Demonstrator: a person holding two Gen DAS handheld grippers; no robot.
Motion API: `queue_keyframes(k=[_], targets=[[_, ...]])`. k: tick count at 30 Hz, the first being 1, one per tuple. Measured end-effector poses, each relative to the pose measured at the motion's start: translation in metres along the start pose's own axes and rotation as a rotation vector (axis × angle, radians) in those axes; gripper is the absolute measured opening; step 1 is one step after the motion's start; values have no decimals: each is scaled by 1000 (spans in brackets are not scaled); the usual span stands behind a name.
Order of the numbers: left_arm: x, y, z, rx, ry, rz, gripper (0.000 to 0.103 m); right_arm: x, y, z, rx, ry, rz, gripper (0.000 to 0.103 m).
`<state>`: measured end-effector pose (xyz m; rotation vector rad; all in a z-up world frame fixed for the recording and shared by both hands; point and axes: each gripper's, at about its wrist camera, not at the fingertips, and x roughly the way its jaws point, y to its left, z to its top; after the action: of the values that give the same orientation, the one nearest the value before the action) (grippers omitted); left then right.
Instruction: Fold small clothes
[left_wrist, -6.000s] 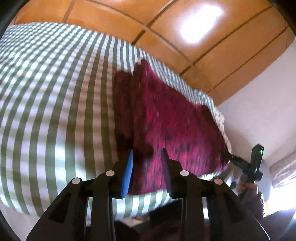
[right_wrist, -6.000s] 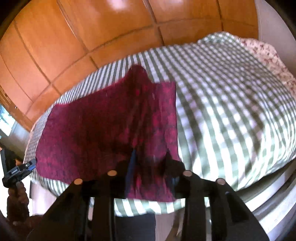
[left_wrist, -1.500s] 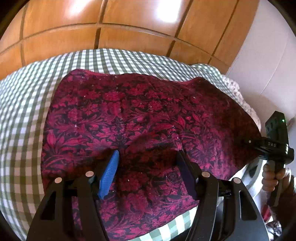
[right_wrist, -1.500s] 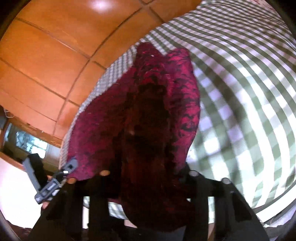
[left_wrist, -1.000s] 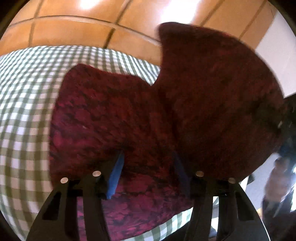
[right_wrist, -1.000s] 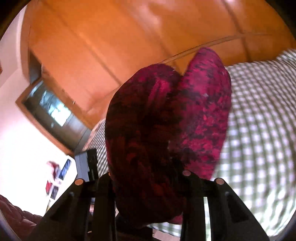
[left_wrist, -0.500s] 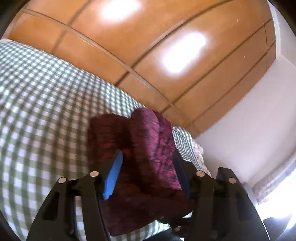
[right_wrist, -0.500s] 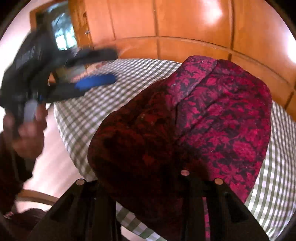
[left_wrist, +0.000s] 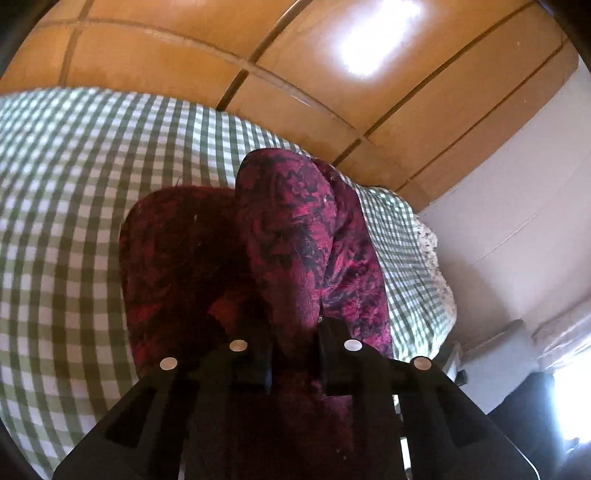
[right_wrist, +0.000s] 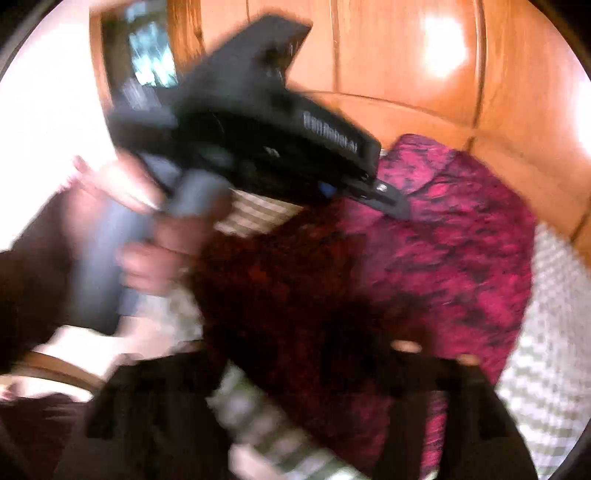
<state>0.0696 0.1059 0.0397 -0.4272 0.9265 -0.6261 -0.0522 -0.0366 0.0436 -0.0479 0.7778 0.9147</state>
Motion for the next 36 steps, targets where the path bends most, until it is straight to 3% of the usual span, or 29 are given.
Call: queue_keyframes(k=[3, 5, 7, 10, 14, 16, 17, 20, 24, 28, 31, 34, 36], targets=[[-9, -5, 1, 22, -13, 14, 16, -44, -30, -3, 134, -76, 143, 79], [-19, -4, -1, 26, -22, 25, 16, -68, -61, -5, 248, -140, 174, 79], [-27, -1, -3, 26, -31, 40, 16, -73, -90, 3, 300, -160, 99, 79], [-39, 2, -10, 10, -46, 74, 16, -57, -105, 0, 324, -99, 6, 68], [-49, 20, -26, -35, -57, 139, 16, -6, -85, 9, 260, -30, -55, 62], [-47, 32, -37, -53, -51, 225, 17, 17, -76, 17, 215, -6, -109, 62], [-45, 37, -39, -72, -46, 248, 19, 26, -69, 21, 169, 3, -161, 62], [-39, 49, -45, -119, -64, 329, 41, 41, -59, 20, 101, 34, -235, 68], [-38, 42, -46, -76, -74, 357, 45, 37, -61, 35, 98, 87, -182, 74], [-38, 43, -45, -83, -80, 350, 45, 10, -80, 65, 161, -4, -101, 74], [-42, 41, -49, -76, -85, 343, 45, 20, -95, 94, 192, -31, -145, 74], [-44, 41, -52, -82, -89, 331, 45, 53, -118, 123, 246, 22, -177, 74], [-44, 41, -54, -73, -90, 346, 50, 81, -124, 131, 211, 78, -262, 74]])
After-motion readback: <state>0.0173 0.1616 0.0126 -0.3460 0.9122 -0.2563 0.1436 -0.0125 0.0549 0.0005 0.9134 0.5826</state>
